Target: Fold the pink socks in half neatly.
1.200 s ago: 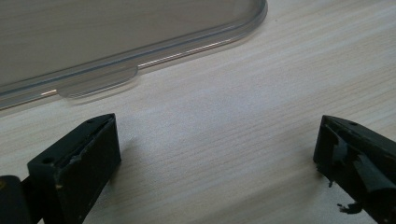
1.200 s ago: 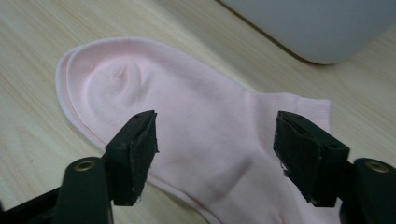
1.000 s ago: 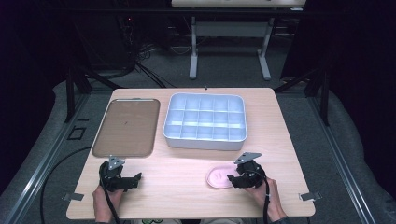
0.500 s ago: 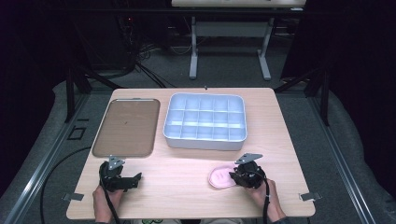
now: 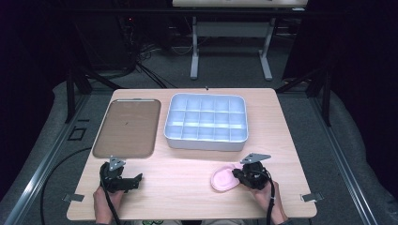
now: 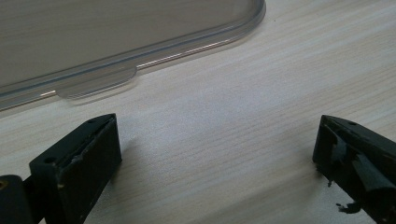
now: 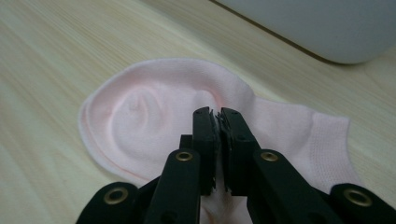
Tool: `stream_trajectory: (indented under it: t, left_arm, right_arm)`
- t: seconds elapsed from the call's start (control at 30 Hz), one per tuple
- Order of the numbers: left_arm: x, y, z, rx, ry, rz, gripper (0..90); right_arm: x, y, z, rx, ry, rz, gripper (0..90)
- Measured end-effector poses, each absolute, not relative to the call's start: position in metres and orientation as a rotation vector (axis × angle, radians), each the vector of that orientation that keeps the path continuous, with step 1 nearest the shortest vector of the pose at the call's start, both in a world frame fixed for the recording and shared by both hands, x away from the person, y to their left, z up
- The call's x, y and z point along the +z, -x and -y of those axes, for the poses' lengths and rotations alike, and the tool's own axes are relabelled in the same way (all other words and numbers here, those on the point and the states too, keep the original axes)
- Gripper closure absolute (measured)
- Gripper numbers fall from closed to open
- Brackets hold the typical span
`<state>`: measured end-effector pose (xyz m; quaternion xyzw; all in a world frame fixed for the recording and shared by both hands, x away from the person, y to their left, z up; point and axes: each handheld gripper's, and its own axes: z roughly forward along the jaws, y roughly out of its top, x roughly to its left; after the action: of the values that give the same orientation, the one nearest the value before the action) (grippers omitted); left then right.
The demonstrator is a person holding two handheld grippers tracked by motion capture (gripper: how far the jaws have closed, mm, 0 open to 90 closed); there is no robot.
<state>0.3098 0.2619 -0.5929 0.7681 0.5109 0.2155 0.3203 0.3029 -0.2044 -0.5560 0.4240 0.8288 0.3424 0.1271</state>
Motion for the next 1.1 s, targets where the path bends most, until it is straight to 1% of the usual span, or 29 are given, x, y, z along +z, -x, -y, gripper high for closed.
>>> stream_trajectory:
  t: [0.13,0.3,0.47,0.67,0.77,0.8,0.9,0.93,0.97,1.0,1.03,1.1]
  left_arm:
    - [-0.593,-0.31,-0.262,0.567,-2.018,-1.342,0.9]
    - [-0.593,-0.31,-0.262,0.567,-2.016,-1.343,1.0]
    - [-0.593,-0.31,-0.262,0.568,-2.015,-1.343,1.0]
    - [-0.593,-0.31,-0.262,0.566,-2.015,-1.343,0.9]
    - [-0.593,-0.31,-0.262,0.566,-2.015,-1.343,0.9]
    - [-0.593,-0.31,-0.262,0.567,-2.015,-1.342,1.0]
    - [-0.593,-0.31,-0.262,0.566,-2.015,-1.343,1.0]
    - [-0.593,-0.31,-0.262,0.566,-2.015,-1.344,1.0]
    - [-0.593,-0.31,-0.262,0.566,-2.015,-1.343,1.0]
    - [-0.593,-0.31,-0.262,0.566,-2.014,-1.345,1.0]
    - [-0.593,-0.31,-0.262,0.566,-2.015,-1.344,1.0]
    - [-0.593,-0.31,-0.262,0.566,-2.015,-1.345,0.9]
  right_arm:
    - [-0.544,-0.293,0.198,1.092,-1.223,-2.409,85.2]
    - [-0.53,-0.282,0.185,1.134,-1.221,-2.406,85.2]
    - [-0.526,-0.279,0.168,1.153,-1.187,-2.431,85.2]
    - [-0.54,-0.289,0.134,1.09,-1.242,-2.49,85.1]
    - [-0.548,-0.293,0.125,1.077,-1.262,-2.498,84.7]
    - [-0.559,-0.297,0.116,1.045,-1.268,-2.533,83.6]
    - [-0.569,-0.3,0.112,1.045,-1.245,-2.564,75.9]
    - [-0.569,-0.299,0.112,1.062,-1.227,-2.557,70.5]
    - [-0.567,-0.299,0.114,1.084,-1.209,-2.552,62.1]
    - [-0.565,-0.298,0.117,1.099,-1.195,-2.563,60.9]
    - [-0.561,-0.296,0.121,1.124,-1.182,-2.536,57.7]
    - [-0.556,-0.294,0.129,1.133,-1.162,-2.529,48.6]
